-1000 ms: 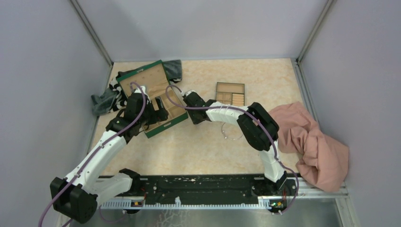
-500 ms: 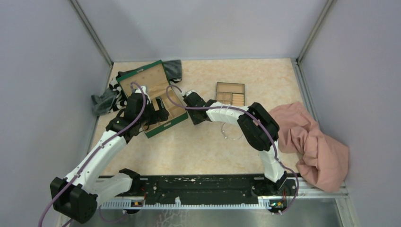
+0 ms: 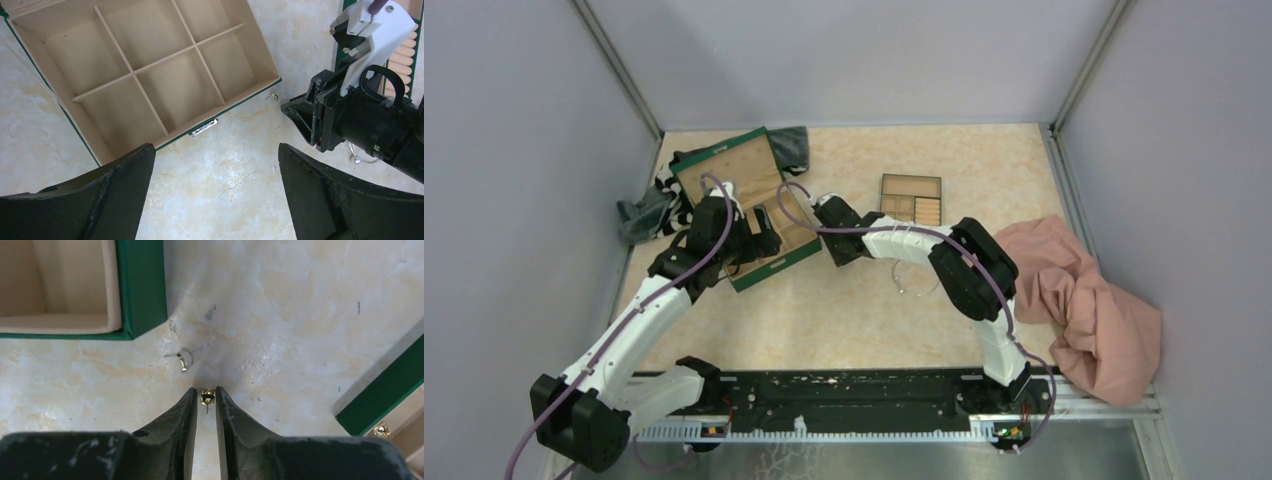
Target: Organize the mixed jewelry
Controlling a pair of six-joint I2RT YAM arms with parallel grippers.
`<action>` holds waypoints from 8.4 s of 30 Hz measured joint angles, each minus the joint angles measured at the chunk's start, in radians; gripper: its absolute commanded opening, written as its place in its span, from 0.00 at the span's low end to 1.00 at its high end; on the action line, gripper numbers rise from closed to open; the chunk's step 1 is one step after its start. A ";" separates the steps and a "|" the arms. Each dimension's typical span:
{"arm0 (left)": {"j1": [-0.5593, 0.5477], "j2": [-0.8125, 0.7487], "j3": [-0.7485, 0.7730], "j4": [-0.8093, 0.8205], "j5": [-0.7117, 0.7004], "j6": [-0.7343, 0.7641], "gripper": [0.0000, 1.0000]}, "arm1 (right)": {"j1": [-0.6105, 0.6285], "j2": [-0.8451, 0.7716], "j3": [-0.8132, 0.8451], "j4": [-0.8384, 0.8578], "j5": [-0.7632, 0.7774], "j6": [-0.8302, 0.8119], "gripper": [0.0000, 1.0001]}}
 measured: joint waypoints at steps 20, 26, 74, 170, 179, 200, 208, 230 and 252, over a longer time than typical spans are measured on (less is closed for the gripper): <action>0.000 0.000 0.000 0.000 0.001 0.000 0.99 | 0.000 -0.016 -0.023 -0.002 0.007 0.003 0.03; 0.000 0.000 0.000 0.000 0.002 0.000 0.99 | 0.000 -0.016 -0.023 -0.003 0.010 0.012 0.00; 0.000 0.019 0.044 0.035 0.314 0.100 0.99 | -0.475 -0.295 -0.667 1.853 -1.435 1.437 0.02; -0.367 0.930 0.454 0.019 -0.321 -0.415 0.26 | -0.441 -0.675 -0.383 -0.098 -0.157 0.121 0.35; -0.367 0.923 0.454 0.013 -0.319 -0.375 0.55 | -0.441 -0.679 -0.403 -0.094 -0.177 0.117 0.34; -0.109 0.140 0.320 -0.135 -0.215 -0.169 0.68 | -0.098 -0.164 0.005 -0.142 -0.174 -0.168 0.54; 0.016 0.064 0.226 -0.196 -0.168 -0.140 0.71 | -0.096 0.010 0.118 -0.129 -0.206 -0.251 0.53; 0.266 0.027 0.223 -0.251 -0.100 -0.059 0.97 | -0.079 0.085 0.129 0.006 -0.229 -0.262 0.41; 0.285 0.020 0.223 -0.254 -0.028 -0.053 0.99 | -0.072 0.082 0.101 0.067 -0.121 -0.192 0.07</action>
